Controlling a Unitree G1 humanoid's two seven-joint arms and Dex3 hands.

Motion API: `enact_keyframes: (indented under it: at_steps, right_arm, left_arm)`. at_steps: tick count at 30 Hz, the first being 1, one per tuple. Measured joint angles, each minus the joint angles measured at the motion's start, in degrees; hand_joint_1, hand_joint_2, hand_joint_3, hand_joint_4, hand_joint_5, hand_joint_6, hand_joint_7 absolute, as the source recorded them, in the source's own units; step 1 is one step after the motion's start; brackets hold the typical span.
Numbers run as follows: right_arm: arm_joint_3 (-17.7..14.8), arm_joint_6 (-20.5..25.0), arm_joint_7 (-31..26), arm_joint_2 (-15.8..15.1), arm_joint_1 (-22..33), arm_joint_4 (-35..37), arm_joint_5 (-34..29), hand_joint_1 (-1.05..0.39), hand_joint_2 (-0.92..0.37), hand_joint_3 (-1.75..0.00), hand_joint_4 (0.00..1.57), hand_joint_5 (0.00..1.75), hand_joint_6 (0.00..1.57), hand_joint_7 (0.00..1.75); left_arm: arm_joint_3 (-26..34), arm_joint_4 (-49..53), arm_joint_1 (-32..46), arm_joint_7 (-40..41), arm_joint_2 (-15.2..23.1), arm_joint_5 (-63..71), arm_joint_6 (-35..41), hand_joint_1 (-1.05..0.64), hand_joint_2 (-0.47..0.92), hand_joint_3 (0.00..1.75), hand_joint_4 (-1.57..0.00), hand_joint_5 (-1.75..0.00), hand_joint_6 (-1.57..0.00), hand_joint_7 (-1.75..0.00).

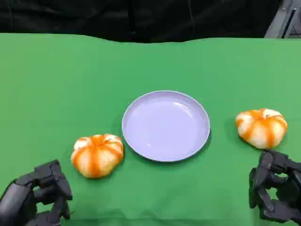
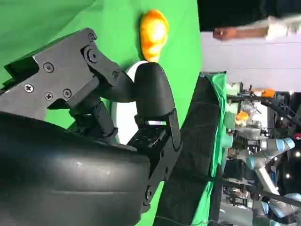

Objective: Grasp the bread from the table and place it into the plate.

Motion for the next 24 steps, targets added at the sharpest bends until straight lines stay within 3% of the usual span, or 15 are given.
enact_keyframes:
  at_steps: [16, 17, 18, 19, 21, 22, 24]
  right_arm:
    - [0.0, 0.0, 0.2, 0.0, 0.0, -0.1, -0.1, -0.1, -0.57, -1.2, 0.87, 1.75, 0.71, 1.69]
    - [0.0, 0.0, 0.2, 0.0, 0.0, -0.1, -0.1, -0.1, -0.57, -1.19, 0.87, 1.75, 0.71, 1.69]
    - [0.0, 0.0, 0.2, 0.0, 0.0, -0.1, -0.1, -0.1, -0.57, -1.19, 0.87, 1.75, 0.71, 1.69]
    - [0.0, 0.0, 0.1, 0.0, 0.0, -0.1, -0.2, -0.1, -0.57, -1.19, 0.87, 1.75, 0.71, 1.69]
    - [0.1, 0.0, -0.1, 0.0, 0.0, -0.1, -0.5, -0.1, -0.57, -1.19, 0.87, 1.75, 0.71, 1.69]
    - [0.1, 0.0, -0.2, 0.0, 0.0, -0.1, -0.6, -0.11, -0.57, -1.19, 0.87, 1.75, 0.71, 1.69]
    - [0.2, 0.0, -0.3, 0.1, 0.0, -0.1, -0.7, -0.11, -0.56, -1.2, 0.87, 1.75, 0.72, 1.7]
  left_arm:
    - [0.0, 0.4, -0.1, 0.0, 0.1, 0.0, -1.2, 0.14, 0.69, 1.05, -0.73, -1.74, -0.68, -1.59]
    - [0.0, 0.4, -0.1, 0.0, 0.1, 0.0, -1.2, 0.09, 0.68, 0.97, -0.66, -1.65, -0.65, -1.41]
    - [0.0, 0.5, -0.1, 0.0, 0.1, -0.1, -1.4, -0.03, 0.74, 0.78, -0.59, -1.45, -0.63, -1.18]
    - [0.0, 0.8, -0.1, -0.1, 0.1, -0.2, -2.0, -0.2, 0.84, 0.49, -0.51, -1.04, -0.6, -0.8]
    - [0.0, 1.8, -0.3, 0.1, 0.1, 0.4, -5.1, -0.45, 0.9, 0.3, -0.4, -0.46, -0.56, -0.29]
    - [0.0, 2.6, -0.6, 1.2, 0.1, 2.5, -8.1, -0.54, 0.91, 0.26, -0.37, -0.3, -0.54, -0.15]
    - [0.3, 4.0, -1.0, 5.1, 0.1, 8.2, -14.6, -0.64, 0.92, 0.24, -0.35, -0.18, -0.55, -0.07]
